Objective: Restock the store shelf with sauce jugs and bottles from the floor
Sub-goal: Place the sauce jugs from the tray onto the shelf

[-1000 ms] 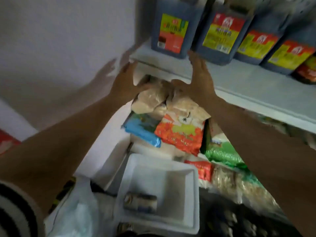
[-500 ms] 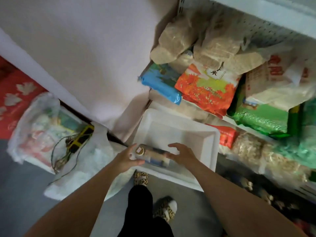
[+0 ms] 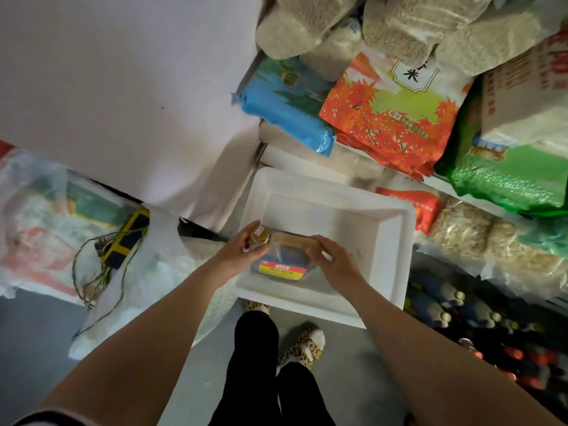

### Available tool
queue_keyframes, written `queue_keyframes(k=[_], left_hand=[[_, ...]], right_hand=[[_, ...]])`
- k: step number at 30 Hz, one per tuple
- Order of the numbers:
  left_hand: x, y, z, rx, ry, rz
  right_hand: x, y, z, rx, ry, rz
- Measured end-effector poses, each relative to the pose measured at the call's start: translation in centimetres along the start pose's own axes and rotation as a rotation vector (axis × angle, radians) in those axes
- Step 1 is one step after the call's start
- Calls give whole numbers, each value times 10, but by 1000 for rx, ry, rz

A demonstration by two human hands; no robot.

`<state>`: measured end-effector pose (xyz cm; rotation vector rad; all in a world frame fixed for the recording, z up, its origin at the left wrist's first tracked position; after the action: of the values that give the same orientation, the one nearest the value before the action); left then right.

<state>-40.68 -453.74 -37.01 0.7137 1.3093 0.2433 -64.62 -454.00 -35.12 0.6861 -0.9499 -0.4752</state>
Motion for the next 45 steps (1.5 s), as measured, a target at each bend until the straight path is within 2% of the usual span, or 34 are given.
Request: queue_keyframes(k=[5,11,16,20,24,29,36,41,45], left_hand=[[-9,-43,3,108,1,-48],[-4,-71,2,-30,72,-29],[-20,-69,6,-27,53,8],[-68,-50,7,10,31,35],[-150,-43,16,65,-106,-82],[-293,-21,31,62,-156,-341],[-508,56,38,24,-271,-767],[-633,107,33,-44,-302,-1045],[-703,120,20,-124,-257,-1137]], right_hand=[[25,-39,7,-2,34,-32],[32,-64,4,-42,23,-63],[43,-56,20,-75,42,-90],[78,-36,55,-138,58,-67],[120,-2,111,-257,31,-82],[207,63,195,-444,5,42],[342,183,316,-699,-57,345],[420,257,400,-854,-96,582],[465,287,449,-919,-105,733]])
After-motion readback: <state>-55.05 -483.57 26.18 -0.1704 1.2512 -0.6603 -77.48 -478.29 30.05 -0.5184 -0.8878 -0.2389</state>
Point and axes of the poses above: each hand's wrist, its own y-axis away from the middle knuckle, its own z-axis out of the back of the hand, x = y × z, the point moved 7 cm from there along -y, towards the middle knuckle, and after that the axes turned 11 degrees about -z, right-handed, at the moved point
